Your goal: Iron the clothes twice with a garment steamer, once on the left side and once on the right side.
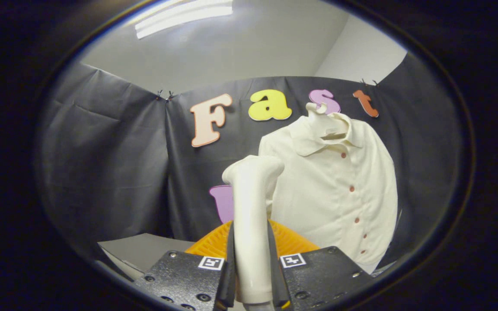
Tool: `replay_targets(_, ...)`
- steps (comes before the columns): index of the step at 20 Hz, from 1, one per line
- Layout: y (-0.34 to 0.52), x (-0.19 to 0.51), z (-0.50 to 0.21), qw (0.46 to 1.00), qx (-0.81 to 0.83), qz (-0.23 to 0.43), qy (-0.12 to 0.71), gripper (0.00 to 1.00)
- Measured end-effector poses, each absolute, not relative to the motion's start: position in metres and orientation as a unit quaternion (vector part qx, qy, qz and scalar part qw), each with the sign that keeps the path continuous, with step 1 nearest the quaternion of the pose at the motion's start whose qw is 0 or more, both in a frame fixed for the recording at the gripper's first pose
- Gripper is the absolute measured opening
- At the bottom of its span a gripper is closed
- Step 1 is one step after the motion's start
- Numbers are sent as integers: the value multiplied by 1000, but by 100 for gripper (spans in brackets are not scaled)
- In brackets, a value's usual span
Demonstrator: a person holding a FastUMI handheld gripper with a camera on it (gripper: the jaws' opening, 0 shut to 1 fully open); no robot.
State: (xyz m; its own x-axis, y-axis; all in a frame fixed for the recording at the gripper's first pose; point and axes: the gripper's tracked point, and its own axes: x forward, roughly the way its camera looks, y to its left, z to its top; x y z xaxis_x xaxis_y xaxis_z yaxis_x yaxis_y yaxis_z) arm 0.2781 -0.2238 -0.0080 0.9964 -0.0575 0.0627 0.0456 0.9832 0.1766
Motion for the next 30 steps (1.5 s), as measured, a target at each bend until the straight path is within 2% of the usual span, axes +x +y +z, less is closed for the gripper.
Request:
replay_targets(14,-318,327,-23,988,129,-55,-57,33)
replay_targets(30,-328,291,-106,980,193,-52,-13,33)
